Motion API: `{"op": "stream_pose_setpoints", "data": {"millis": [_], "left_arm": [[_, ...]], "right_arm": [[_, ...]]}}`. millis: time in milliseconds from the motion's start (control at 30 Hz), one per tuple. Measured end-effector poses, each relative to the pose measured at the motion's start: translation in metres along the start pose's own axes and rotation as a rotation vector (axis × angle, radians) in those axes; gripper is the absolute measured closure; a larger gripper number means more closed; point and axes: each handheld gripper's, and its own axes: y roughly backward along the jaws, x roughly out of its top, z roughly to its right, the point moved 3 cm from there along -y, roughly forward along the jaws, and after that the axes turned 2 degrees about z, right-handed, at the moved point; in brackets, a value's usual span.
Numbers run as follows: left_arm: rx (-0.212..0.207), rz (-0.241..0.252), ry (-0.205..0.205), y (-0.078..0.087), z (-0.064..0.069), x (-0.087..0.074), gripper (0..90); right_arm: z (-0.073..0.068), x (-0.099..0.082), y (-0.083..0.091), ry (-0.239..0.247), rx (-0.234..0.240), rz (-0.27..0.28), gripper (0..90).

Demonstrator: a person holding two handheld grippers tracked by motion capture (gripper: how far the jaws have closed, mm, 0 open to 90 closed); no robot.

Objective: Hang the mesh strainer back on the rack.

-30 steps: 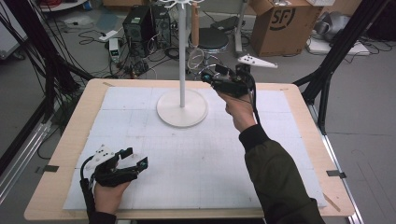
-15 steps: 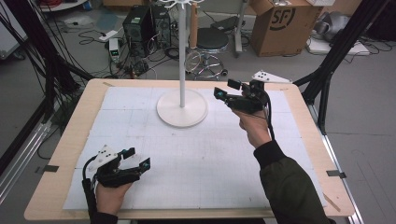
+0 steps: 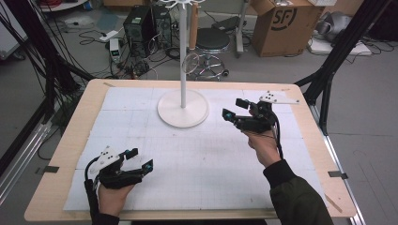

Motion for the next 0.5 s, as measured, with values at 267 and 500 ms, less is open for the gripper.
{"op": "stream_pose_setpoints", "data": {"millis": [267, 500], "left_arm": [[-0.017, -0.008, -0.008, -0.011, 0.001, 0.002, 21.3], [-0.024, -0.004, -0.017, -0.019, 0.003, 0.005, 21.3]], "right_arm": [[0.001, -0.019, 0.014, 0.052, -0.036, -0.054, 14.5], [0.003, -0.033, 0.032, 0.058, -0.064, -0.054, 14.2]]}}
